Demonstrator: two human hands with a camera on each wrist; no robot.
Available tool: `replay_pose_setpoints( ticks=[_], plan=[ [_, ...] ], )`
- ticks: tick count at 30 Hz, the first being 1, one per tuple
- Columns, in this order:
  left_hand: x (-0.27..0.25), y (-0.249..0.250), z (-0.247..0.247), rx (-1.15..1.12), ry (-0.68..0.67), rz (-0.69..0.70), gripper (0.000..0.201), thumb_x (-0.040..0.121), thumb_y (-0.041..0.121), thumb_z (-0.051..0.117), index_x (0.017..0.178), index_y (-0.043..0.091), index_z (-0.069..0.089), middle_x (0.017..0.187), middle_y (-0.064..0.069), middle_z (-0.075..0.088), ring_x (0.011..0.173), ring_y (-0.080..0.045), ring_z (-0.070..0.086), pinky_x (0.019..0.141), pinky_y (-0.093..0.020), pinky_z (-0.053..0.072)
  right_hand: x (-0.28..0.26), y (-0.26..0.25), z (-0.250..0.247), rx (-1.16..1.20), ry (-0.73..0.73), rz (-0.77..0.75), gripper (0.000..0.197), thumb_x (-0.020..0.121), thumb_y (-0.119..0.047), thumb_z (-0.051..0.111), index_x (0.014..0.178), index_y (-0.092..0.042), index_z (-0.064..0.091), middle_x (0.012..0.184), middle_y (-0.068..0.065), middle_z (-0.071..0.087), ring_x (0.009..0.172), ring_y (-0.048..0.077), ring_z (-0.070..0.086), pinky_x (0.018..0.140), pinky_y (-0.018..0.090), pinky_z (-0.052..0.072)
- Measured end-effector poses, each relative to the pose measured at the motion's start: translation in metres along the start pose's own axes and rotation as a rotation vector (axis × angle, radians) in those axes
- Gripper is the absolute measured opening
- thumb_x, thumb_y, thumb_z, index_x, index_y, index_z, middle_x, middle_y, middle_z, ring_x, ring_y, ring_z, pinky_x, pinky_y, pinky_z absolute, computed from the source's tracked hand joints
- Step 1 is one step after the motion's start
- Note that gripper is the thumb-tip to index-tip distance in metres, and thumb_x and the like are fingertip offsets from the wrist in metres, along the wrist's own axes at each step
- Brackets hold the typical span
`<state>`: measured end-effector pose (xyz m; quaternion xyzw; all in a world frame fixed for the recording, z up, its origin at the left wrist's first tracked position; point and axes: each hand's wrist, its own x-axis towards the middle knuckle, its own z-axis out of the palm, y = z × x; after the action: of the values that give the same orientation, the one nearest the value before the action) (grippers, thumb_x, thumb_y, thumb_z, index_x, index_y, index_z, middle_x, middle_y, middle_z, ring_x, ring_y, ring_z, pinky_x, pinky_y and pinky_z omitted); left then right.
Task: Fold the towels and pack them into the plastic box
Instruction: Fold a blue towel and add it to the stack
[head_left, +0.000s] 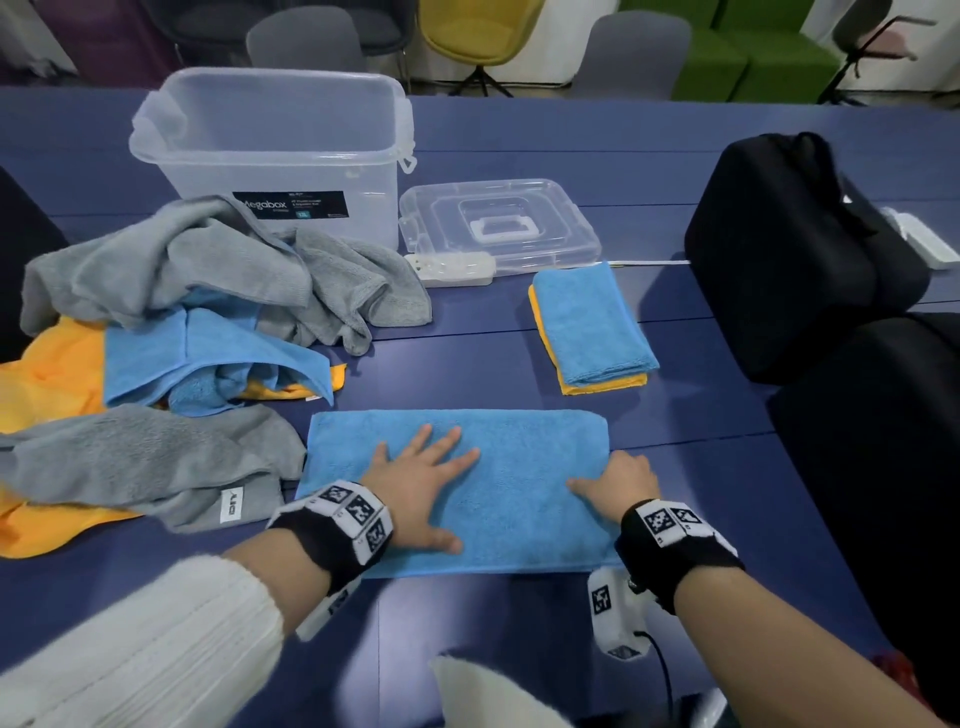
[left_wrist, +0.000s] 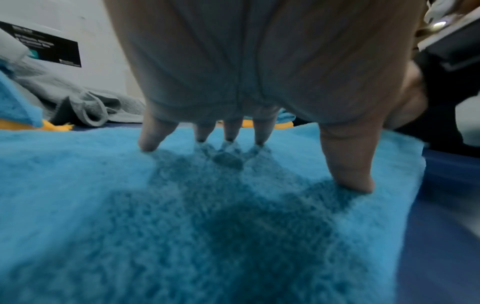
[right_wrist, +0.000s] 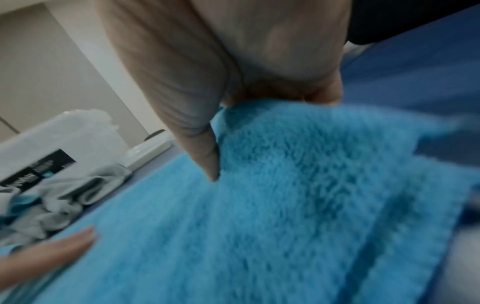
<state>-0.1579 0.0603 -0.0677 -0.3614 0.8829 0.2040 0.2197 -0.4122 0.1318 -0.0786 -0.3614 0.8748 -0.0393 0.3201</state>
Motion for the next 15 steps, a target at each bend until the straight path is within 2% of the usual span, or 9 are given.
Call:
replay_pose_setpoints(
  ticks=[2,4,6,7,9,10,12,14,15],
  plan=[
    [0.005,0.006,0.005,0.033,-0.039,-0.020,0.109,0.072,0.065,0.064,0.150,0.039,-0.008,0.158,0.007,-0.022,0.147,-0.026,-0.016,0.111,-0.066,0.005,-0.002,-0.006,-0.007,0.170,-0.070,-0.058,0.029,0.079,-0.022,0.067,0.104,-0.009,0.063,0.109,0.010,0.066,0.098,0.027,0.063,0.087,0.038,0.053],
    [0.006,0.007,0.004,0.024,-0.015,-0.024,0.107,0.072,0.065,0.064,0.151,0.036,-0.002,0.159,0.004,-0.017,0.147,-0.026,-0.013,0.112,-0.063,0.001,-0.012,-0.015,-0.013,0.318,-0.090,-0.130,0.028,0.079,-0.013,0.066,0.105,-0.010,0.058,0.105,0.006,0.066,0.095,0.024,0.063,0.084,0.036,0.053],
    [0.004,0.008,-0.002,-0.107,0.091,0.021,0.099,0.072,0.068,0.059,0.151,0.028,0.017,0.161,0.000,0.004,0.149,-0.022,0.004,0.117,-0.052,0.005,-0.029,-0.031,-0.016,0.423,-0.089,-0.223,0.038,0.076,-0.010,0.069,0.108,-0.012,0.049,0.101,0.000,0.060,0.093,0.019,0.061,0.079,0.034,0.051],
    [0.004,0.007,-0.005,-0.262,0.152,0.032,0.095,0.070,0.072,0.055,0.148,0.024,0.029,0.158,-0.002,0.022,0.145,-0.019,0.021,0.118,-0.044,0.015,-0.037,-0.040,-0.014,0.442,-0.096,-0.273,0.044,0.074,-0.011,0.072,0.109,-0.013,0.046,0.100,-0.001,0.060,0.093,0.018,0.061,0.079,0.033,0.052],
    [0.003,0.004,-0.010,-0.741,0.274,-0.016,0.087,0.065,0.073,0.053,0.134,0.020,0.048,0.137,-0.001,0.054,0.120,-0.016,0.055,0.104,-0.029,0.040,-0.048,-0.058,-0.004,0.394,-0.135,-0.380,0.051,0.070,-0.014,0.076,0.107,-0.015,0.042,0.100,-0.001,0.061,0.092,0.017,0.061,0.076,0.029,0.051],
    [0.004,0.004,-0.012,-0.992,0.310,-0.060,0.072,0.070,0.067,0.057,0.124,0.020,0.055,0.124,-0.003,0.062,0.103,-0.016,0.064,0.092,-0.027,0.047,-0.051,-0.066,0.003,0.356,-0.160,-0.432,0.051,0.070,-0.015,0.077,0.106,-0.017,0.041,0.098,-0.002,0.061,0.088,0.014,0.061,0.072,0.023,0.049],
    [0.008,0.004,-0.014,-1.331,0.313,-0.169,0.036,0.088,0.047,0.059,0.107,0.016,0.059,0.104,-0.010,0.068,0.080,-0.019,0.068,0.075,-0.027,0.050,-0.053,-0.079,0.017,0.314,-0.216,-0.500,0.052,0.072,-0.017,0.077,0.108,-0.021,0.039,0.086,-0.010,0.056,0.074,0.003,0.056,0.060,0.008,0.042],
    [0.013,0.000,-0.012,-1.410,0.302,-0.254,0.030,0.096,0.035,0.053,0.107,0.007,0.059,0.090,-0.010,0.067,0.066,-0.018,0.066,0.064,-0.028,0.051,-0.055,-0.088,0.029,0.279,-0.253,-0.528,0.057,0.074,-0.017,0.077,0.119,-0.017,0.041,0.077,-0.014,0.049,0.067,-0.001,0.049,0.053,0.006,0.037],
    [0.015,-0.002,-0.008,-1.422,0.308,-0.270,0.031,0.095,0.032,0.056,0.110,0.005,0.059,0.085,-0.010,0.066,0.062,-0.017,0.064,0.062,-0.029,0.052,-0.054,-0.090,0.035,0.252,-0.278,-0.534,0.063,0.075,-0.018,0.077,0.126,-0.015,0.040,0.077,-0.013,0.049,0.067,0.003,0.050,0.056,0.007,0.038]
  ],
)
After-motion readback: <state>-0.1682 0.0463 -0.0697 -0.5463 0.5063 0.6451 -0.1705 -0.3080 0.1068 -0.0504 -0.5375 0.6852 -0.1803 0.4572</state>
